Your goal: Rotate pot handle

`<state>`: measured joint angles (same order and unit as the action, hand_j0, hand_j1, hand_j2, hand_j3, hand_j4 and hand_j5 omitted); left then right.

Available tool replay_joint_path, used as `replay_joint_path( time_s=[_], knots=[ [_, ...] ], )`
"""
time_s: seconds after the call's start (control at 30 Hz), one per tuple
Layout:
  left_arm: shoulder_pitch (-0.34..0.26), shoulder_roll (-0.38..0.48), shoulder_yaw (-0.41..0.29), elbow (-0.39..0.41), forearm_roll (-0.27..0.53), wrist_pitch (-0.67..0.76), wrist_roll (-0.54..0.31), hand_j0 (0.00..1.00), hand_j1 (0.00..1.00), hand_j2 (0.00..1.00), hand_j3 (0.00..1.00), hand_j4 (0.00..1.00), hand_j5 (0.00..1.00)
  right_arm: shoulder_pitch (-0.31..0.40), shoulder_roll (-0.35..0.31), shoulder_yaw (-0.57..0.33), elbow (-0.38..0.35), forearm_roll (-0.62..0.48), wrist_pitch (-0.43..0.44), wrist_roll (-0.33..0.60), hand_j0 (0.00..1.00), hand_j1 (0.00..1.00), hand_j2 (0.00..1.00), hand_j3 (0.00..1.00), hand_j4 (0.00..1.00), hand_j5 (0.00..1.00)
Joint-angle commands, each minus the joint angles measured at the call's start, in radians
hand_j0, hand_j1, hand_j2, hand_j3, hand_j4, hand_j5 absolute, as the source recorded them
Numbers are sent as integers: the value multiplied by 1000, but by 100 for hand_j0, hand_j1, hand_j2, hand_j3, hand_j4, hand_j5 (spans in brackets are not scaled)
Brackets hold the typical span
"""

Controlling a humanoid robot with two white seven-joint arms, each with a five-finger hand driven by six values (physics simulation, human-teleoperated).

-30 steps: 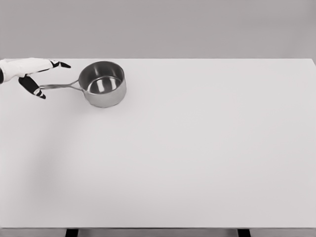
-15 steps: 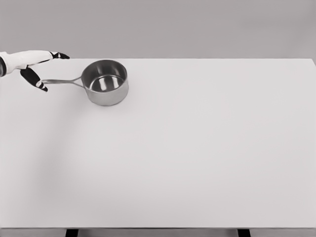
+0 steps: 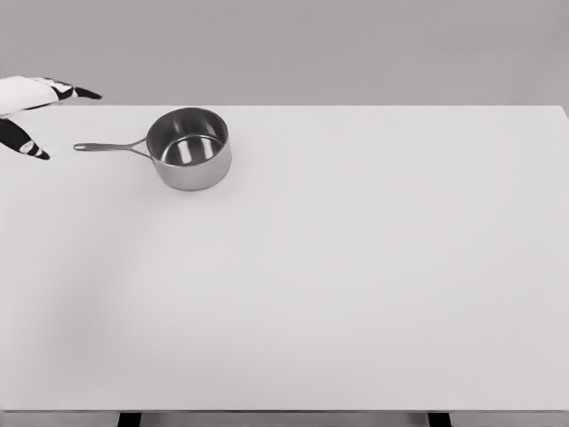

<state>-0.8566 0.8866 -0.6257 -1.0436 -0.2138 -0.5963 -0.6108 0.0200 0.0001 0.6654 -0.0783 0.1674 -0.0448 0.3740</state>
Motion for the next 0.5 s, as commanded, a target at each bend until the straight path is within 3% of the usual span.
replay_joint_path(
  time_s=[0.0, 0.1, 0.2, 0.37, 0.47],
  knots=[
    [-1, 101, 46, -169, 16, -15, 0, 100, 100, 100, 100, 100, 100, 0, 0, 0, 0, 0, 0, 0, 100, 100, 100, 100, 100, 100],
    [208, 167, 184, -446, 16, -15, 0, 100, 100, 100, 100, 100, 100, 0, 0, 0, 0, 0, 0, 0, 100, 100, 100, 100, 100, 100],
    [278, 183, 187, -568, 17, -15, 0, 100, 100, 100, 100, 100, 100, 0, 0, 0, 0, 0, -1, 0, 100, 100, 100, 100, 100, 100],
    [333, 173, 185, -602, 16, -15, 0, 100, 100, 100, 100, 100, 100, 0, 0, 0, 0, 0, 0, 0, 100, 100, 100, 100, 100, 100],
    [404, 164, 185, -589, 13, -15, 0, 100, 100, 100, 100, 100, 100, 0, 0, 0, 0, 0, 0, 0, 100, 100, 100, 100, 100, 100]
  ],
)
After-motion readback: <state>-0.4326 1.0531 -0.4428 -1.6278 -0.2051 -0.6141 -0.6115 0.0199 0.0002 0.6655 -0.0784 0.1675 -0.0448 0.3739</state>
